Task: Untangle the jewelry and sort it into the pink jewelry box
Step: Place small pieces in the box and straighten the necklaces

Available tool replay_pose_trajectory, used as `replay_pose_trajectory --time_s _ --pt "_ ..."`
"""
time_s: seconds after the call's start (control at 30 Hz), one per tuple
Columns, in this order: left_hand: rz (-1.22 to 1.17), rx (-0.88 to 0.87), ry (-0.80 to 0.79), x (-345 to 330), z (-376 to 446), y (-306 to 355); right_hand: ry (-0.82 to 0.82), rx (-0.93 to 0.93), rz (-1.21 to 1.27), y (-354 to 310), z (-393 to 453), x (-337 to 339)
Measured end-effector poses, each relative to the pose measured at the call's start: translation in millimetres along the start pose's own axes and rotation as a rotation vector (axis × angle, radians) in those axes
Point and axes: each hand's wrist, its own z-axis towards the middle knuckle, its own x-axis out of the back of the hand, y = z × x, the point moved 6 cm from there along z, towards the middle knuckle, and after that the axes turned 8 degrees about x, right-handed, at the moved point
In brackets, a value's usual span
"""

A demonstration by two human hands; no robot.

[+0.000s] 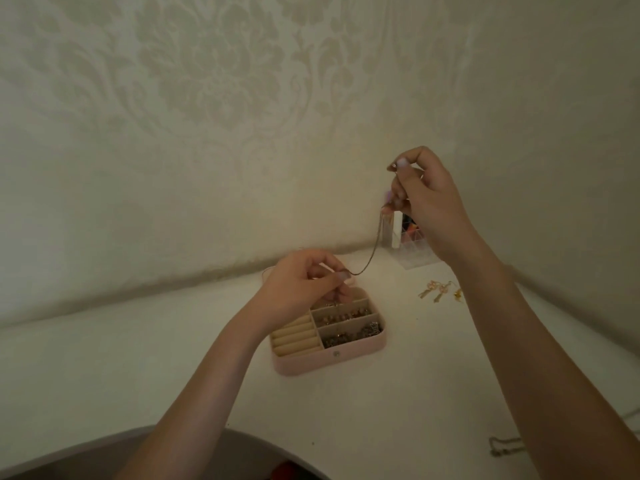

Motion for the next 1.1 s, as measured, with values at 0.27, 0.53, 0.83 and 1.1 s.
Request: replay_pose_trajectory --time_s 0.27,0.53,0.83,1.1 --pt "0.377 0.029 0.002 -3 0 -24 -0.129 -0.052 0.013 11 -7 -20" --pt "0.792 0.028 -0.077 -2 -3 -28 -0.289 -0.150 0.096 10 -17 -47" --pt "0.178 -0.020 0.120 -15 -6 -19 -0.362 -0.215 0.043 15 -29 -54" --pt "0.289 -0.026 0.212 -13 -15 -39 -0.342 -0.352 -0.258 47 -59 -16"
